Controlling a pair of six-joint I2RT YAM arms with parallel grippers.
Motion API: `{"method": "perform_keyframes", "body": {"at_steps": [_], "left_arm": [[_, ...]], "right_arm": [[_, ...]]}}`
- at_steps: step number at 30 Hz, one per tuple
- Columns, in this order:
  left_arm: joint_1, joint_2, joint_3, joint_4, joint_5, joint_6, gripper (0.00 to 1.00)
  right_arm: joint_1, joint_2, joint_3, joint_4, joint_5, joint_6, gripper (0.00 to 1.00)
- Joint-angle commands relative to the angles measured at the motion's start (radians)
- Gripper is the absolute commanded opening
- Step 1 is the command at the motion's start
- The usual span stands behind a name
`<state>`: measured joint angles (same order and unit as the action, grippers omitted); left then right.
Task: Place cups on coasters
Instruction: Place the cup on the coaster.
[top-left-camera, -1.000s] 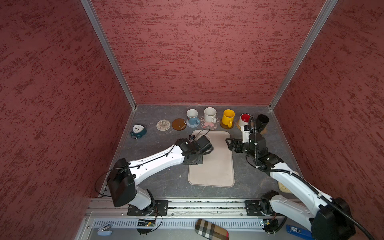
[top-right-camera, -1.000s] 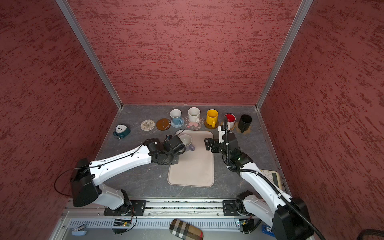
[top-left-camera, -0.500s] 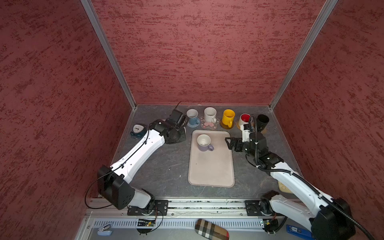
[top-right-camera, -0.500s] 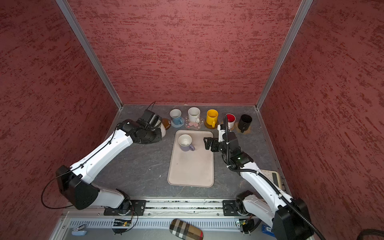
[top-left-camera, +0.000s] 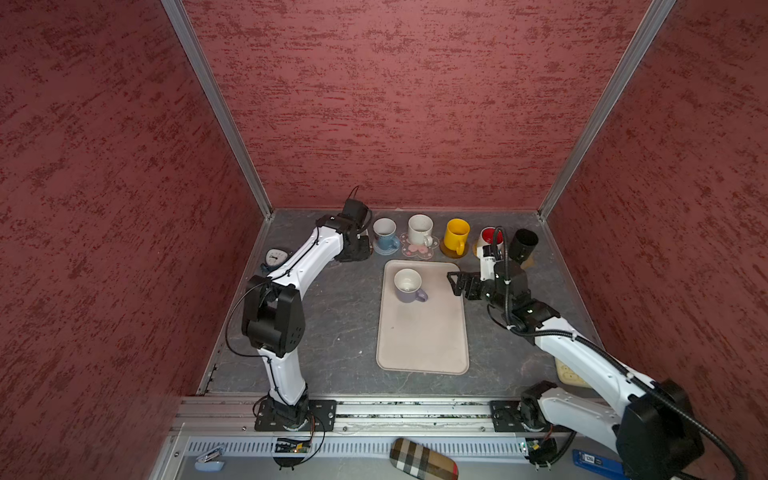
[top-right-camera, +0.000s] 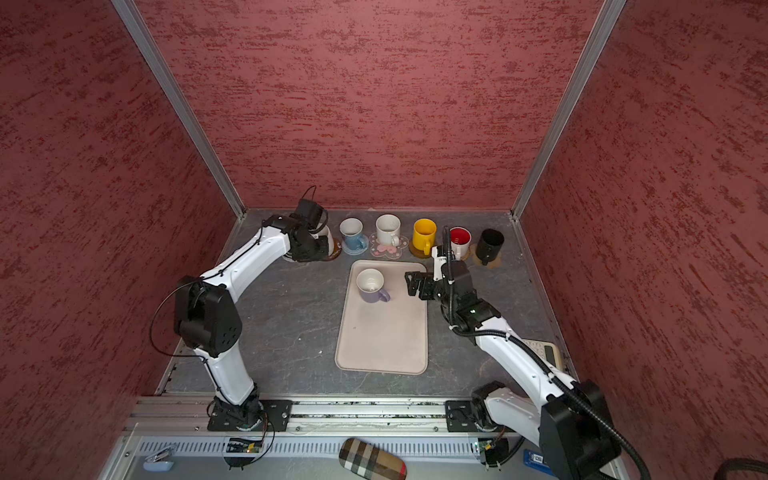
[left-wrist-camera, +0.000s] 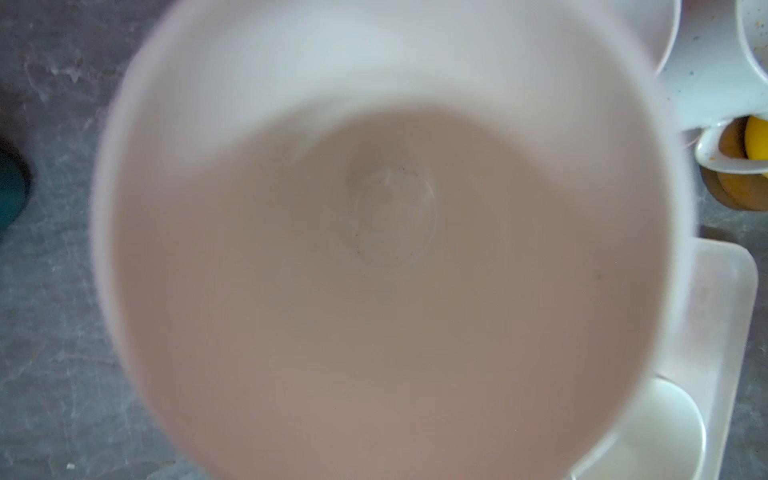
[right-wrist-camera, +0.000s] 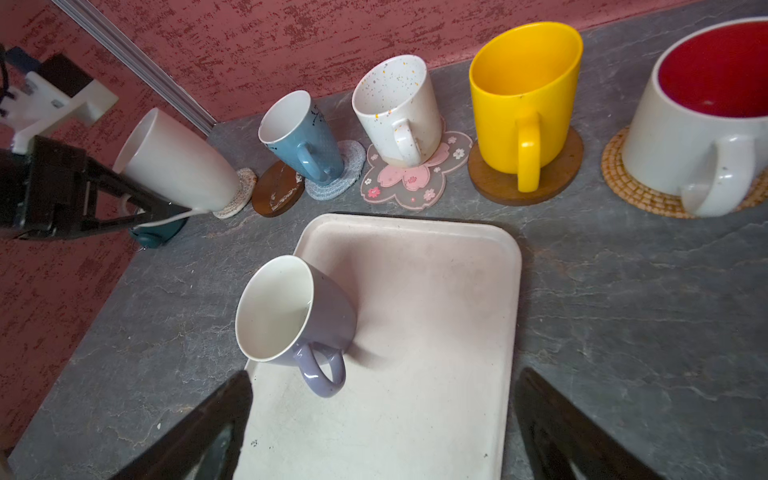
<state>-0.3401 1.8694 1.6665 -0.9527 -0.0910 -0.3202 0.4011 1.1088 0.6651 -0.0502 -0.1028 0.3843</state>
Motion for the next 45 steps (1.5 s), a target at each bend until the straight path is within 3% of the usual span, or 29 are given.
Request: {"method": "perform_keyframes", "body": {"at_steps": [1, 12, 24, 45], "left_arm": [[0.022, 0.046, 0.093, 0.075, -0.054, 0.055, 0.00], [0.046, 0.213, 0.252, 0.063, -0.081, 0.095, 0.00], [0.049, 0.221, 0.160, 0.123, -0.057, 0.069, 0.00], [0.050, 0.256, 0.132, 0.157, -0.066, 0.057, 0.00]], "right_arm": [[-0.007, 0.014, 0.041, 0.050, 0.019, -0.017, 0.99], [-0.009, 0.034, 0.031, 0.076, 0.023, -0.019, 0.99], [-0.012, 0.057, 0.028, 0.090, 0.006, -0.013, 0.99], [-0.012, 0.077, 0.023, 0.090, 0.000, -0.013, 0.99]]}}
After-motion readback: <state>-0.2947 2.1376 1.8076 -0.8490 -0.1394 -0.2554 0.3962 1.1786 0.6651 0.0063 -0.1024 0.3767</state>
